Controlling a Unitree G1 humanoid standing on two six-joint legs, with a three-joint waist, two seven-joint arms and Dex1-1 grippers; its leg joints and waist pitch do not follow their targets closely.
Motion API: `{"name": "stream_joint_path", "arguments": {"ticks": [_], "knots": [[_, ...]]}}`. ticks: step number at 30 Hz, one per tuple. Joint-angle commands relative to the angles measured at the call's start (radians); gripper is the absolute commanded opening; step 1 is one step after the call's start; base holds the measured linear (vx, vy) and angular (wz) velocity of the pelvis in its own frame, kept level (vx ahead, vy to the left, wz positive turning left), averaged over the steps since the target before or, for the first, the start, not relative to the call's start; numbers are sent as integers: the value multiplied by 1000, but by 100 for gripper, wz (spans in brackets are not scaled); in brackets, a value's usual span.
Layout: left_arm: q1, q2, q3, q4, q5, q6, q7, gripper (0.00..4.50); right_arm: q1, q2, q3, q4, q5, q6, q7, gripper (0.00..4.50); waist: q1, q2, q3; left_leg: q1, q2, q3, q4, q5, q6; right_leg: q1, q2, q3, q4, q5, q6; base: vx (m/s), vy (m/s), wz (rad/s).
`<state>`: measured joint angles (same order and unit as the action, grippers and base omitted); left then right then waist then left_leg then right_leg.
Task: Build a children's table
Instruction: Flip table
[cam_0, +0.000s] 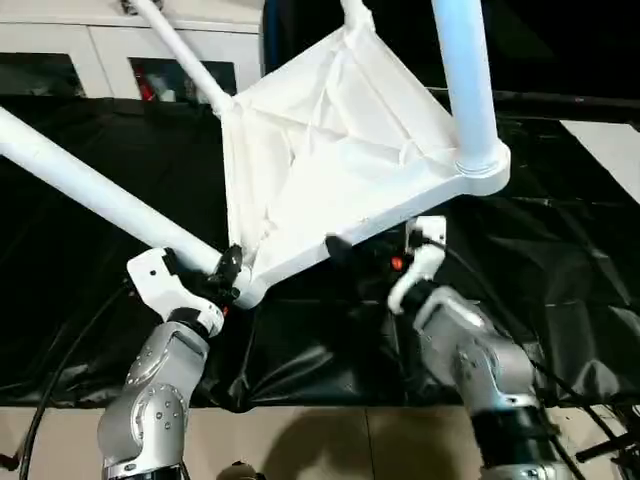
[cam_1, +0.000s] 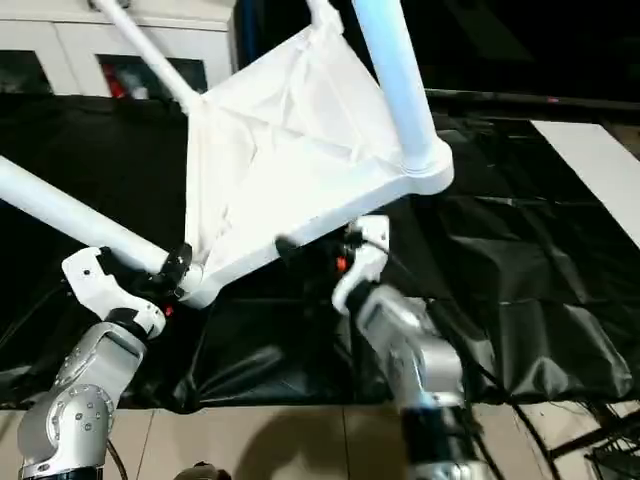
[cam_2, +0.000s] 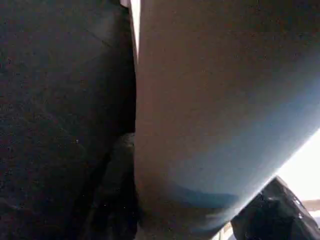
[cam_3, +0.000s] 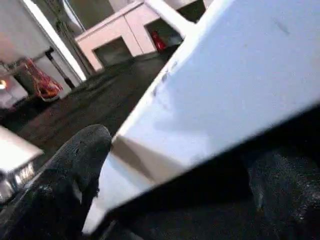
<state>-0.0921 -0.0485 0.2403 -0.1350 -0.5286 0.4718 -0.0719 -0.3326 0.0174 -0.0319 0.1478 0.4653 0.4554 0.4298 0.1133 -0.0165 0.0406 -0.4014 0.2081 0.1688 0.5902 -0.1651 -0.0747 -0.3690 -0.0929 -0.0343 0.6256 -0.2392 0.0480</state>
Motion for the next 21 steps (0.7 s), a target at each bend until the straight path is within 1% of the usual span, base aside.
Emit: {"name": "stream_joint_path", "arguments": {"ticks": [1, 2, 3, 4, 6, 8, 9, 10, 11, 12, 13, 14, 15, 16, 17, 18, 19, 20, 21], "knots": [[-2, -52, -22, -14, -45, 3, -9, 212, -23, 14, -45, 7, 41, 8, -8, 450, -3, 5, -58, 31, 13, -1, -76, -167, -60, 25, -25, 21, -67, 62, -112, 0, 0, 0], [-2, -52, -23, -15, -44, 3, -9, 212, -24, 15, -46, 7, 42, 9, -7, 450, -4, 6, -57, 30, 13, -1, -76, -168, -60, 25, -25, 21, -67, 63, -113, 0, 0, 0], [0, -51, -28, -16, -39, 3, -11, 212, -33, 27, -61, 9, 57, 9, -7, 450, -3, 5, -58, 30, 13, -1, -75, -162, -61, 26, -25, 21, -67, 66, -110, 0, 0, 0], [2, -48, -35, -17, -33, 4, -14, 212, -42, 35, -72, 17, 67, 9, -11, 450, -3, 2, -59, 31, 14, 0, -75, -157, -57, 26, -25, 21, -66, 73, -109, 0, 0, 0], [7, -45, -45, -19, -27, 4, -20, 212, -67, 49, -96, 48, 82, 9, -34, 450, -3, 3, -58, 30, 13, 0, -75, -153, -55, 25, -25, 20, -66, 72, -109, 0, 0, 0], [11, -40, -53, -21, -24, 6, -28, 212, -81, 53, -103, 69, 87, 6, -42, 450, -4, 5, -59, 31, 13, 1, -74, -153, -59, 24, -26, 21, -65, 63, -113, 0, 0, 0], [16, -29, -70, -25, -16, 9, -44, 212, -102, 61, -119, 100, 100, 4, -53, 450, -2, 8, -60, 32, 13, 0, -74, -146, -62, 24, -25, 20, -64, 72, -112, 0, 0, 0], [23, -19, -89, -30, -6, 13, -58, 212, -134, 73, -144, 147, 121, 3, -67, 450, -4, 7, -60, 31, 13, 0, -74, -146, -62, 24, -25, 19, -63, 80, -115, 0, 0, 0], [23, -19, -89, -30, -6, 13, -58, 212, -134, 73, -144, 147, 121, 3, -67, 450, -5, 6, -60, 31, 13, 1, -73, -143, -62, 24, -25, 20, -63, 82, -116, 0, 0, 0], [27, -18, -99, -33, -1, 12, -64, 212, -168, 81, -169, 200, 132, 2, -81, 450, -3, 7, -61, 31, 13, 1, -73, -144, -63, 24, -26, 19, -61, 87, -118, 0, 0, 0], [27, -19, -101, -34, -1, 12, -64, 212, -178, 83, -177, 217, 135, 3, -86, 450, -6, 7, -60, 27, 12, 0, -75, -143, -63, 26, -26, 19, -61, 86, -118, 0, 0, 0], [28, -21, -103, -36, 1, 11, -63, 212, -191, 83, -183, 241, 135, 8, -90, 450, -4, 7, -60, 30, 13, 1, -75, -144, -65, 27, -25, 18, -63, 83, -115, 0, 0, 0], [30, -23, -110, -42, 4, 10, -65, 212, -216, 85, -197, 288, 137, -6, -91, 450, -6, 2, -60, 29, 13, 1, -74, -143, -64, 27, -26, 18, -62, 81, -114, 0, 0, 0], [30, -24, -113, -44, 5, 9, -66, 212, -226, 87, -208, 306, 142, -9, -92, 432, -7, 4, -60, 28, 12, 2, -75, -147, -66, 27, -28, 18, -62, 71, -117, 0, 0, 0], [32, -25, -116, -46, 7, 9, -67, 212, -239, 89, -221, 328, 152, -8, -93, 422, -11, 4, -61, 28, 12, 1, -74, -144, -66, 28, -27, 18, -61, 74, -120, 0, 0, 0], [33, -25, -118, -47, 8, 9, -68, 212, -246, 89, -225, 339, 154, -8, -92, 422, -13, 4, -61, 27, 12, 2, -72, -134, -62, 29, -27, 18, -61, 88, -122, 0, 0, 0], [34, -24, -120, -47, 8, 8, -68, 212, -252, 88, -227, 350, 155, -10, -91, 411, -13, 4, -61, 27, 12, 2, -72, -134, -62, 29, -27, 18, -61, 88, -122, 0, 0, 0], [38, -25, -123, -52, 8, 9, -66, 212, -258, 87, -229, 360, 160, -10, -85, 402, -14, -5, -63, 27, 12, 3, -69, -114, -53, 31, -27, 18, -59, 112, -126, 0, 0, 0], [46, -25, -124, -59, 9, 9, -65, 212, -269, 88, -235, 372, 169, -9, -73, 390, -14, -1, -63, 25, 11, 3, -68, -91, -41, 32, -27, 17, -55, 140, -134, 0, 0, 0]]}}
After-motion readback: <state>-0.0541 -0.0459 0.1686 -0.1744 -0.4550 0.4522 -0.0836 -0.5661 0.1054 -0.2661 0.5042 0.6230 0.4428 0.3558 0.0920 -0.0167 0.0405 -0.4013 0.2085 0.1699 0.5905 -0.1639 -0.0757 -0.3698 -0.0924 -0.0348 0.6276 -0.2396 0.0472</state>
